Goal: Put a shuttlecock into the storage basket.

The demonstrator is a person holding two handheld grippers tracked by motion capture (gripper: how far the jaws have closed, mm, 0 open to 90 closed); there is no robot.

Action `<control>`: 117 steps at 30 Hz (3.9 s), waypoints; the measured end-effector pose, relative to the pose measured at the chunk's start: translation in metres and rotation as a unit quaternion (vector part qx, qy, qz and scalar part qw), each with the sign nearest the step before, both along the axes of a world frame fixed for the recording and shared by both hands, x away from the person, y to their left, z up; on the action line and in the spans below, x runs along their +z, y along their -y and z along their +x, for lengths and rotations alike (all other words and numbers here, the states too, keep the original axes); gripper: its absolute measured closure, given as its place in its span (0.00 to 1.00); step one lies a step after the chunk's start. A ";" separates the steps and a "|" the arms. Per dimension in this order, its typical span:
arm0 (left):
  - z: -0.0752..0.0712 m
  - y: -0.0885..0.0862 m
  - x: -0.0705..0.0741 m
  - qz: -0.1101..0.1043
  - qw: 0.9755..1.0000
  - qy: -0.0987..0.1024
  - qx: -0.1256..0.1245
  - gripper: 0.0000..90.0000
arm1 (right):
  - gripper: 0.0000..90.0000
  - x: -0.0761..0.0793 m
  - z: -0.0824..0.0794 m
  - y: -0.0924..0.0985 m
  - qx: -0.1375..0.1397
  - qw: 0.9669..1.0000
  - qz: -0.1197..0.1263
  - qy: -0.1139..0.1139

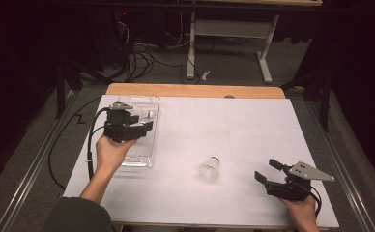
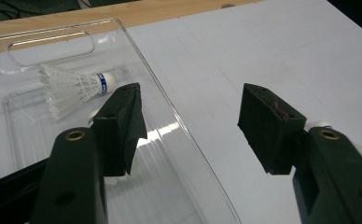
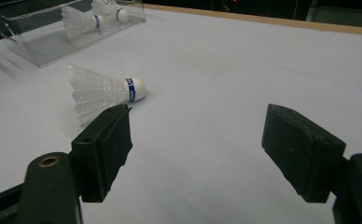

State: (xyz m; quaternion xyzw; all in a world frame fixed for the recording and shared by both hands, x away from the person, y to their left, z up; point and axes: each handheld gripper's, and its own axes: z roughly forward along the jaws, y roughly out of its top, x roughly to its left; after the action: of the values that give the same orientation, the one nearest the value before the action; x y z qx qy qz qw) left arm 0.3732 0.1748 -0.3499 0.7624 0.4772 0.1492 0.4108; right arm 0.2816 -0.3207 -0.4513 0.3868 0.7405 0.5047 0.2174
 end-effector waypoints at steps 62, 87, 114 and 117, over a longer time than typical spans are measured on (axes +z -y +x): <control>-0.052 -0.019 -0.027 -0.026 0.998 0.057 0.014 0.43 | 0.27 0.000 0.000 -0.001 0.001 1.000 -0.001 0.001; -0.068 -0.028 -0.039 -0.048 0.996 0.077 0.022 0.42 | 0.27 -0.001 0.001 -0.002 -0.001 1.000 -0.002 -0.002; -0.085 -0.034 -0.054 -0.063 0.993 0.090 0.031 0.42 | 0.27 -0.001 0.001 -0.001 -0.003 1.000 -0.001 -0.001; -0.087 -0.036 -0.057 -0.066 0.993 0.088 0.032 0.42 | 0.27 -0.001 0.001 -0.002 -0.003 1.000 0.000 -0.002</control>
State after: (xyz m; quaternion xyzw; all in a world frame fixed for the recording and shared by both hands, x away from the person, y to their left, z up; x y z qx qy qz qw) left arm 0.2867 0.2108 -0.4067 0.7016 0.4721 0.1973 0.4959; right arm 0.2826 -0.3189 -0.4521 0.3901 0.7401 0.5030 0.2171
